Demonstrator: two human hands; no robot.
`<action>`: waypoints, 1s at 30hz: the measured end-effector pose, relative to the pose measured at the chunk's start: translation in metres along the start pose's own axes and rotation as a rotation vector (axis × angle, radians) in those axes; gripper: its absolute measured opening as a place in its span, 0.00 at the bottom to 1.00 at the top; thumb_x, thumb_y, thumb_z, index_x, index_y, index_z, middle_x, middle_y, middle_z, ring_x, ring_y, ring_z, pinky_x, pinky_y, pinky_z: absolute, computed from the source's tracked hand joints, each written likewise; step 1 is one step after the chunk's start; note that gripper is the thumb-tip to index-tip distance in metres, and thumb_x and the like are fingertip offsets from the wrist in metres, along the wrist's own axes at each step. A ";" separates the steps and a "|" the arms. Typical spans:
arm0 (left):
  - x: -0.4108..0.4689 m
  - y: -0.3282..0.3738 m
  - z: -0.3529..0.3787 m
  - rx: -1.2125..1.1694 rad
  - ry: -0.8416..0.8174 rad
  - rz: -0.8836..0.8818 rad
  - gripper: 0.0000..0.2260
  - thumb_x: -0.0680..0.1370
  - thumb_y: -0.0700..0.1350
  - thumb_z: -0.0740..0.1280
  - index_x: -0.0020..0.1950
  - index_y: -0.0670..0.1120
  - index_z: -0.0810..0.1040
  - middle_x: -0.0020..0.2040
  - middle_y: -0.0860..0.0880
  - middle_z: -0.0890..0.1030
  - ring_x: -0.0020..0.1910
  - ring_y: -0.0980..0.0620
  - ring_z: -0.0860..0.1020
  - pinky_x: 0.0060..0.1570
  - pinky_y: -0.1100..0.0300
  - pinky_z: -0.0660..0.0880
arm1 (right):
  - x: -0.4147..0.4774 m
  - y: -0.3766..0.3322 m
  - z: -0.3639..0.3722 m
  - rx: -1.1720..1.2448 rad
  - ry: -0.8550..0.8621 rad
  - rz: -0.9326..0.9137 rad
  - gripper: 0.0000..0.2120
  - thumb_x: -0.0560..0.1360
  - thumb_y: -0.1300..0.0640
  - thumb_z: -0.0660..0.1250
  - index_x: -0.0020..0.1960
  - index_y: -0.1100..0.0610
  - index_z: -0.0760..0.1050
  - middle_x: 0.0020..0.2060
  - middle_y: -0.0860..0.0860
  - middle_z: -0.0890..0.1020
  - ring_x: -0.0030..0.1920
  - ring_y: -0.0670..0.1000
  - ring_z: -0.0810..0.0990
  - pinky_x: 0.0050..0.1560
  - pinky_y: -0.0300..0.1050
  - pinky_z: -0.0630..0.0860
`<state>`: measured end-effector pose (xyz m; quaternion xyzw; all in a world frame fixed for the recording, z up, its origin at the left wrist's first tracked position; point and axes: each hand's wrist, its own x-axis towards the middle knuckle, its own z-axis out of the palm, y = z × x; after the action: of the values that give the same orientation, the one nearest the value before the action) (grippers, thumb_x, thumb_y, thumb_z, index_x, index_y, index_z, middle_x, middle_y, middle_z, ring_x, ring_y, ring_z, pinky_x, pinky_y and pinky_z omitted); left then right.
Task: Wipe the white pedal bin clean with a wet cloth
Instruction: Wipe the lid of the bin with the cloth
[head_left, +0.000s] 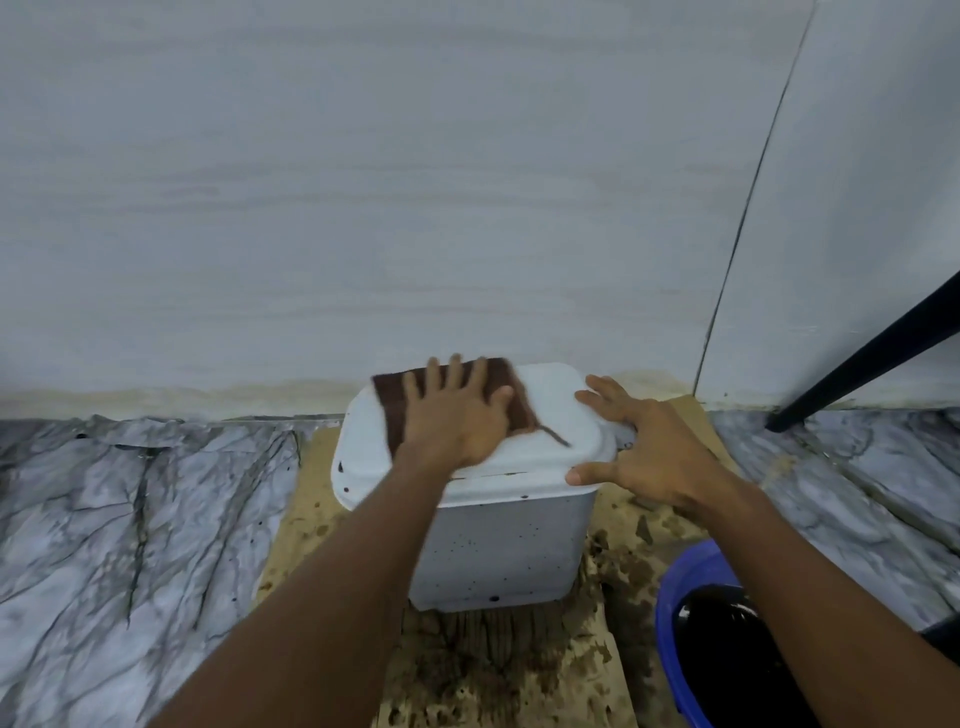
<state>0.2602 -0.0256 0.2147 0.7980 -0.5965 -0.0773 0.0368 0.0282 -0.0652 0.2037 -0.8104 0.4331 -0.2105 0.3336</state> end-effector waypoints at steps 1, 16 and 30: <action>-0.005 0.014 0.003 -0.007 -0.009 0.066 0.29 0.84 0.63 0.43 0.83 0.54 0.44 0.84 0.49 0.44 0.82 0.44 0.40 0.78 0.40 0.38 | -0.001 0.000 0.000 0.002 0.007 -0.005 0.50 0.59 0.43 0.83 0.77 0.44 0.65 0.78 0.37 0.59 0.78 0.41 0.55 0.79 0.48 0.56; -0.007 -0.065 -0.004 -0.004 -0.007 -0.044 0.30 0.83 0.65 0.43 0.83 0.56 0.44 0.84 0.48 0.44 0.82 0.44 0.42 0.79 0.41 0.41 | -0.002 -0.001 0.000 0.051 -0.008 -0.007 0.48 0.61 0.46 0.83 0.77 0.46 0.66 0.72 0.31 0.59 0.77 0.37 0.55 0.78 0.45 0.57; -0.057 -0.045 0.010 0.014 0.108 0.365 0.28 0.82 0.67 0.39 0.82 0.61 0.45 0.83 0.56 0.45 0.81 0.57 0.40 0.79 0.55 0.37 | -0.003 -0.002 -0.004 -0.012 -0.033 -0.025 0.52 0.58 0.44 0.85 0.77 0.45 0.66 0.79 0.37 0.59 0.78 0.38 0.53 0.79 0.47 0.55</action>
<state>0.2852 0.0419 0.2022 0.6799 -0.7290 -0.0221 0.0764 0.0250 -0.0630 0.2073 -0.8212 0.4186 -0.1985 0.3331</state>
